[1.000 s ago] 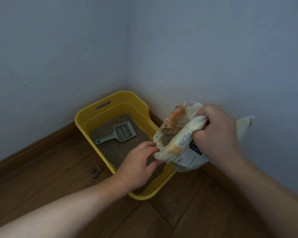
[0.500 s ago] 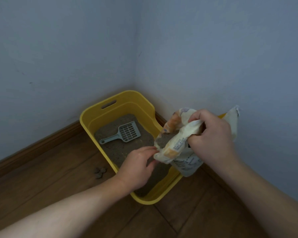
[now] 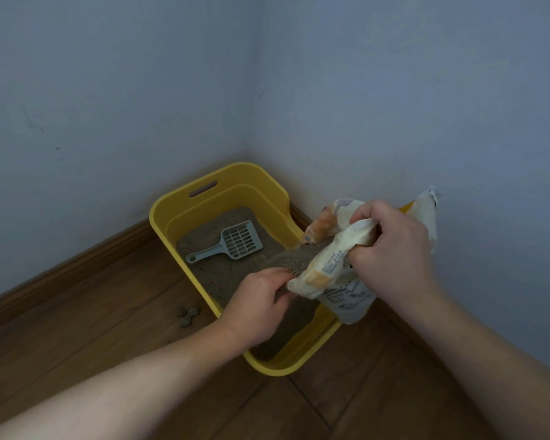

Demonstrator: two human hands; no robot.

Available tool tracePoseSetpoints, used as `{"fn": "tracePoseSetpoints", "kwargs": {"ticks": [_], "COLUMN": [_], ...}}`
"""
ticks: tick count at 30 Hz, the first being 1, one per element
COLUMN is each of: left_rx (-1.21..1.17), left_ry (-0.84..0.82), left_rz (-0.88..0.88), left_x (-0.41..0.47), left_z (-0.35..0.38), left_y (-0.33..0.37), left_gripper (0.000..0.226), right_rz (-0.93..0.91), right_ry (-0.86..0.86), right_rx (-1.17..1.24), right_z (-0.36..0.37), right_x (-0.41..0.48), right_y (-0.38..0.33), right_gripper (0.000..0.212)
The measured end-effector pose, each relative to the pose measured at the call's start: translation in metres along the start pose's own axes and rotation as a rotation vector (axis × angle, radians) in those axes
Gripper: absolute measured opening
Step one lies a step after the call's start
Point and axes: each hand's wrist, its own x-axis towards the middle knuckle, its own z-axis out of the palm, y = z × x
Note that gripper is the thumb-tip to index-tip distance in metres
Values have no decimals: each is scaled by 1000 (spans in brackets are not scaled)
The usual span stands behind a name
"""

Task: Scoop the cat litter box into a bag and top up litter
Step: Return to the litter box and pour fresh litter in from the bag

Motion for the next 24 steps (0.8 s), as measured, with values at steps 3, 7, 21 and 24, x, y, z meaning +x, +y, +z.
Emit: {"fn": "tracePoseSetpoints", "kwargs": {"ticks": [3, 7, 21, 24], "left_rx": [3, 10, 10, 3], "left_ry": [-2, -2, 69, 94], "left_rz": [-4, -37, -9, 18], "left_x": [0, 1, 1, 2], "left_z": [1, 4, 4, 3], "left_y": [0, -2, 5, 14], "left_gripper": [30, 31, 31, 30], "right_rz": [9, 8, 70, 96], "right_ry": [2, -15, 72, 107], "right_rx": [0, -7, 62, 46], "right_z": [0, 2, -9, -19], "right_x": [0, 0, -9, -13], "right_y": [-1, -2, 4, 10], "right_gripper": [33, 31, 31, 30]}}
